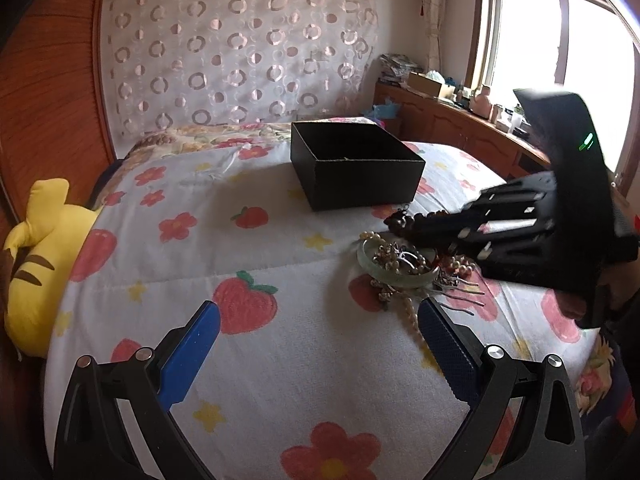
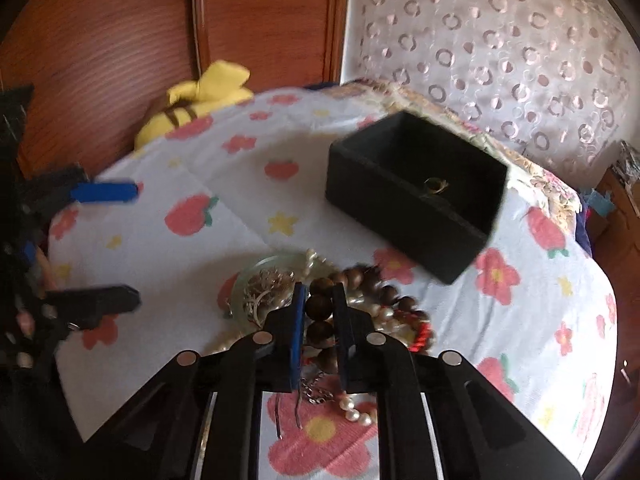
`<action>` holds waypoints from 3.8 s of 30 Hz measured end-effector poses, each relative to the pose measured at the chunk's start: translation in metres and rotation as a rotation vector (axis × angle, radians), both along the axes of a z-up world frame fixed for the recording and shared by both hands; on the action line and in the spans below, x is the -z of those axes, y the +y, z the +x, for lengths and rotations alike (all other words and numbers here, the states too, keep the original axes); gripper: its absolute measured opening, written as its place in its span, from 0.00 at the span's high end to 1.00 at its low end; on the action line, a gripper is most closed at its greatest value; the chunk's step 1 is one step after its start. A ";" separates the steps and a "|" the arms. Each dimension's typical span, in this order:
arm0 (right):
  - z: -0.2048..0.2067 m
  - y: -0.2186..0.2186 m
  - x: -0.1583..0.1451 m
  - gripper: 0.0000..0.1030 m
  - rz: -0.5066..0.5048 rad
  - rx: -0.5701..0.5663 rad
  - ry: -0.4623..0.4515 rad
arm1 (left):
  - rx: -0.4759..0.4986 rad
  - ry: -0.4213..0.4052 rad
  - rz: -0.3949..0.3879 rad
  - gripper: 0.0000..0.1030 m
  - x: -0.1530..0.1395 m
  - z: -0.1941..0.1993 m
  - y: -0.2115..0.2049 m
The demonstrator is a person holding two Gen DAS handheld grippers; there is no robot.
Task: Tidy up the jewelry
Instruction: 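Grasp the dark wooden bead bracelet with the right tool, then lift the bead bracelet with the right tool while the left grasps the green jade bangle, then lower the jade bangle into the box with the left tool while the right drops the beads in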
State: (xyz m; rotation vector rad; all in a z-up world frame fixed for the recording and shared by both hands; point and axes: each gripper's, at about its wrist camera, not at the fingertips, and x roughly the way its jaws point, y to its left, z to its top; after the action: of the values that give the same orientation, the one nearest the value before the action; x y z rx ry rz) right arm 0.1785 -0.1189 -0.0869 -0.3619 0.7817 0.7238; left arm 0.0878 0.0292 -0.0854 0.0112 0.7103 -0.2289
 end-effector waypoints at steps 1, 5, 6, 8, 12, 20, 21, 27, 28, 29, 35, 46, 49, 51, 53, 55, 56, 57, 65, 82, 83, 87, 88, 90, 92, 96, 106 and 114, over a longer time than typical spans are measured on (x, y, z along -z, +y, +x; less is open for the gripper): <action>-0.002 -0.006 -0.007 0.85 0.019 0.007 -0.014 | 0.001 0.002 0.003 0.07 0.001 -0.001 -0.001; -0.010 -0.027 -0.035 0.85 0.083 0.035 -0.074 | 0.013 0.003 0.007 0.07 0.001 -0.002 -0.006; -0.011 -0.032 -0.041 0.85 0.093 0.042 -0.091 | 0.017 0.004 0.009 0.07 0.001 -0.002 -0.007; -0.013 -0.042 -0.050 0.85 0.098 0.056 -0.113 | 0.022 0.005 0.012 0.07 0.001 -0.001 -0.010; -0.015 -0.060 -0.059 0.85 0.110 0.077 -0.143 | 0.034 0.010 0.017 0.07 0.002 -0.001 -0.015; -0.014 -0.078 -0.056 0.85 0.048 0.151 -0.190 | 0.043 0.012 0.020 0.07 0.003 0.002 -0.020; -0.014 -0.081 -0.054 0.85 0.045 0.160 -0.188 | 0.047 0.013 0.018 0.07 0.003 0.003 -0.021; -0.019 -0.098 -0.031 0.85 0.074 0.208 -0.160 | 0.076 0.024 0.027 0.07 0.003 0.013 -0.030; -0.021 -0.101 -0.027 0.85 0.083 0.216 -0.158 | 0.085 0.029 0.031 0.07 0.003 0.015 -0.033; -0.023 -0.104 -0.024 0.85 0.094 0.225 -0.156 | 0.095 0.035 0.034 0.07 0.003 0.019 -0.036; -0.021 -0.110 0.002 0.85 0.161 0.266 -0.106 | 0.150 0.078 0.049 0.07 0.004 0.042 -0.053; -0.019 -0.112 0.010 0.85 0.183 0.300 -0.068 | 0.234 0.143 0.092 0.08 0.008 0.069 -0.076; -0.022 -0.113 0.011 0.85 0.171 0.310 -0.069 | 0.239 0.158 0.113 0.10 0.012 0.074 -0.083; -0.025 -0.112 0.011 0.85 0.155 0.312 -0.075 | 0.240 0.169 0.128 0.12 0.016 0.078 -0.087; -0.028 -0.110 0.013 0.85 0.139 0.313 -0.079 | 0.233 0.177 0.143 0.17 0.018 0.082 -0.089; -0.030 -0.107 0.017 0.85 0.123 0.309 -0.077 | 0.232 0.185 0.154 0.22 0.018 0.086 -0.092; -0.031 -0.107 0.020 0.85 0.118 0.309 -0.069 | 0.234 0.187 0.159 0.27 0.019 0.087 -0.093; -0.030 -0.107 0.023 0.85 0.120 0.309 -0.060 | 0.234 0.185 0.163 0.32 0.019 0.087 -0.093; -0.029 -0.113 0.025 0.85 0.152 0.317 -0.035 | 0.225 0.106 0.147 0.33 0.007 0.076 -0.087; -0.033 -0.109 0.012 0.85 0.138 0.300 -0.083 | 0.201 -0.114 0.130 0.33 -0.071 0.044 -0.083; -0.034 -0.108 0.007 0.85 0.144 0.297 -0.090 | 0.197 -0.119 0.131 0.33 -0.073 0.045 -0.083; -0.031 -0.103 -0.021 0.85 0.158 0.263 -0.135 | 0.182 -0.127 0.130 0.33 -0.077 0.053 -0.079; -0.031 -0.101 -0.027 0.85 0.159 0.255 -0.146 | 0.177 -0.128 0.128 0.33 -0.078 0.055 -0.077; -0.028 -0.098 -0.040 0.85 0.162 0.238 -0.168 | 0.169 -0.129 0.120 0.33 -0.080 0.061 -0.074; -0.026 -0.095 -0.050 0.85 0.162 0.225 -0.191 | 0.158 -0.130 0.118 0.33 -0.081 0.067 -0.072; -0.016 -0.091 -0.072 0.85 0.171 0.218 -0.235 | 0.135 -0.114 0.100 0.33 -0.078 0.084 -0.066; 0.017 -0.078 -0.107 0.85 0.166 0.203 -0.290 | 0.064 -0.053 0.068 0.33 -0.063 0.135 -0.056; 0.046 -0.063 -0.113 0.85 0.134 0.201 -0.284 | 0.056 -0.007 0.056 0.33 -0.047 0.161 -0.059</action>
State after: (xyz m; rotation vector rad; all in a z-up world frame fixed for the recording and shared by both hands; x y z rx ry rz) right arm 0.2245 -0.1821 0.0261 -0.2536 0.4898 0.5184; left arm 0.2485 -0.0297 -0.0386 0.0850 0.7102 -0.2622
